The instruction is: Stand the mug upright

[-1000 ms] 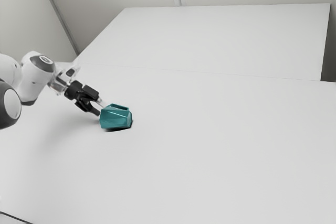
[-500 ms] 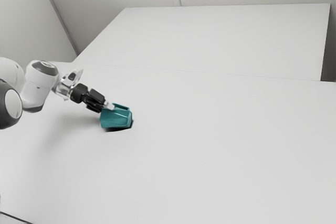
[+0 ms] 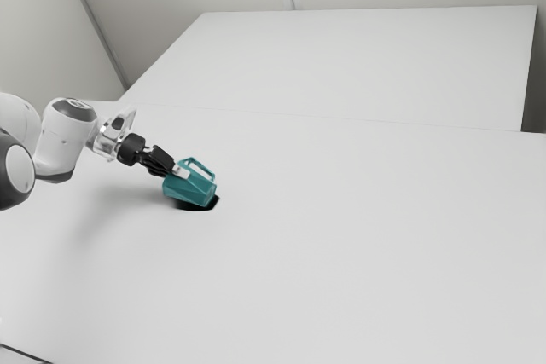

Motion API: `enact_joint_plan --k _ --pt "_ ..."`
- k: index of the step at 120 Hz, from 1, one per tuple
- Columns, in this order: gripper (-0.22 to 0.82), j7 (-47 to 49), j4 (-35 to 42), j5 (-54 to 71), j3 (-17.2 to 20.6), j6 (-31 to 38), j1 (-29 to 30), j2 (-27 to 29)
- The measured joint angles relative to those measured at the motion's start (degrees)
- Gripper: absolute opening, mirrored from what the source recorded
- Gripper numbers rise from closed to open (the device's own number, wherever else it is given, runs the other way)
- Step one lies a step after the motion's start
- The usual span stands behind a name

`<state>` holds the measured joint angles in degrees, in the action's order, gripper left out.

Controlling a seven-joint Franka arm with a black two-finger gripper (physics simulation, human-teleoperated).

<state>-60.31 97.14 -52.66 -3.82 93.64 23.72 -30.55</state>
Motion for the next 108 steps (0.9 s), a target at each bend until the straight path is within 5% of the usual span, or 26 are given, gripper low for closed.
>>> enact_joint_plan --k 66,108 --pt "-0.17 0.46 3.85 4.51 -0.04 0.63 -3.36 9.13" --pt "-0.17 4.38 12.45 19.59 -0.12 14.00 -13.68 18.62"
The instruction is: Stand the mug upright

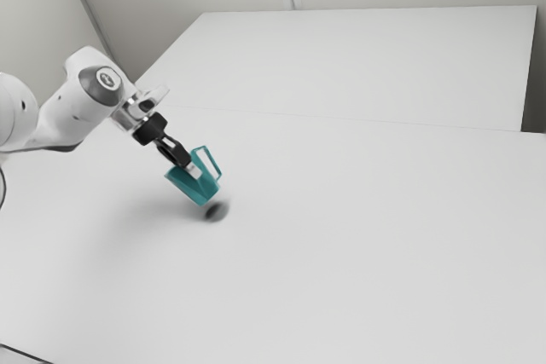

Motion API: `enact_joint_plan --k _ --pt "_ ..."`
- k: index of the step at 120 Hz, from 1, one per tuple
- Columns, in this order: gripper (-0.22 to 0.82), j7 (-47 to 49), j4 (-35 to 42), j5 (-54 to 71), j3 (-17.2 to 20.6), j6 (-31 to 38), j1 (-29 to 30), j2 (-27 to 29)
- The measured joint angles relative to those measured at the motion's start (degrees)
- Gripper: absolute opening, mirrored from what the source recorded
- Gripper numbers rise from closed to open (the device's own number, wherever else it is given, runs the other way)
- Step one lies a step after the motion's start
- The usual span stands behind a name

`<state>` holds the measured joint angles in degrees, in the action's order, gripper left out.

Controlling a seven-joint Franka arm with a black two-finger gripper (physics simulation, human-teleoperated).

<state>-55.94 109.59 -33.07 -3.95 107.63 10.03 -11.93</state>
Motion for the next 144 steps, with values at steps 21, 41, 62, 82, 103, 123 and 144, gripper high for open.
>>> enact_joint_plan --k 21,41,62,82,103,123,144 --pt "-0.17 3.80 0.85 9.95 -0.07 5.58 -4.71 1.76" --pt "-0.17 7.21 1.99 17.68 -0.05 9.62 -6.21 1.58" --pt "-0.17 10.11 2.59 23.45 -0.32 12.58 -9.60 1.69" --pt "-0.17 12.37 4.18 27.66 -0.62 14.90 -10.97 2.26" --pt "-0.17 14.86 11.21 30.23 -0.65 19.42 -12.52 7.13" --pt "-0.17 17.38 17.86 31.90 -0.92 23.81 -13.77 11.55" --pt "-0.17 20.05 19.57 32.73 -1.21 26.63 -14.62 11.77"
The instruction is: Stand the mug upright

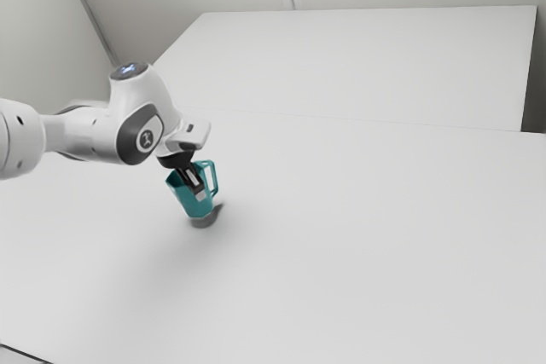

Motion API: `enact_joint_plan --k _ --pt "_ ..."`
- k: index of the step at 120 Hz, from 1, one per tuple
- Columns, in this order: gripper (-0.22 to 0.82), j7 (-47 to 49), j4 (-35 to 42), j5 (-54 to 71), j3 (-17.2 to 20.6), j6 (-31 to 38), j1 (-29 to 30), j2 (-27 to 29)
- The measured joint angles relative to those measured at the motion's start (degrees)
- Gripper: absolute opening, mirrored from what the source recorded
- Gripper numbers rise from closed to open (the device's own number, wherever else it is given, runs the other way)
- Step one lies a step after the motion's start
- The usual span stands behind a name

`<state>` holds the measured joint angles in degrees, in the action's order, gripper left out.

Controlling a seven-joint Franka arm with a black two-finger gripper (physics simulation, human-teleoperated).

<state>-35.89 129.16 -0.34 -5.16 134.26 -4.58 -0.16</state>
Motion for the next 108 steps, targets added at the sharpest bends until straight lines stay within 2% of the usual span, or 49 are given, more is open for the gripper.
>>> enact_joint_plan --k 56,83,94,108 --pt "-0.17 4.84 -0.13 -0.25 0.35 3.37 0.36 -4.55" --pt "0.29 4.85 -0.37 -0.38 0.41 3.50 0.41 -4.28" --pt "0.40 4.80 -0.40 -0.37 0.41 3.50 0.22 -3.84" --pt "0.49 4.77 -0.46 -0.37 0.41 3.27 0.03 -2.24"
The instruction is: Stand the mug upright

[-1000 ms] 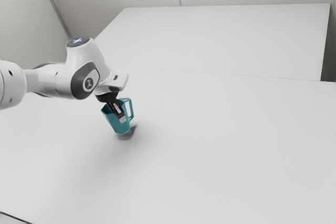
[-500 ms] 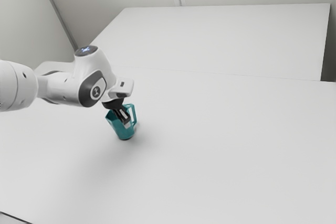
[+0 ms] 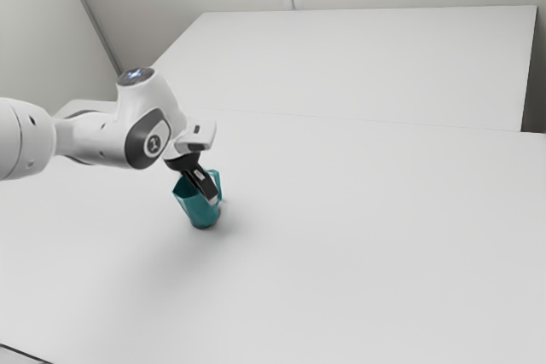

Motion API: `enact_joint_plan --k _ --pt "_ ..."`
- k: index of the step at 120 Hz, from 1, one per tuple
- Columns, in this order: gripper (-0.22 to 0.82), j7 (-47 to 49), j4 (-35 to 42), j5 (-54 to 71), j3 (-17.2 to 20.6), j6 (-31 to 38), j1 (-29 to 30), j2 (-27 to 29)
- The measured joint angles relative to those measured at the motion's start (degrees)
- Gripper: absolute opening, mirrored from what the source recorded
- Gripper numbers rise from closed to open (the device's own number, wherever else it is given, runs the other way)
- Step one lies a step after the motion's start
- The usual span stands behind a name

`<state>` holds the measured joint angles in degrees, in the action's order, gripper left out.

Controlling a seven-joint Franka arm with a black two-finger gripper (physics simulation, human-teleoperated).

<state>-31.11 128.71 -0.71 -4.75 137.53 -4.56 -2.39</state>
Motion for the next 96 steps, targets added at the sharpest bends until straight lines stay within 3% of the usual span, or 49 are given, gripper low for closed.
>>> enact_joint_plan --k 31,96 --pt "0.57 0.69 -3.47 0.11 -0.14 -3.53 -0.44 3.53" --pt "0.60 9.18 -30.76 7.28 -2.84 -32.62 -3.38 4.19"
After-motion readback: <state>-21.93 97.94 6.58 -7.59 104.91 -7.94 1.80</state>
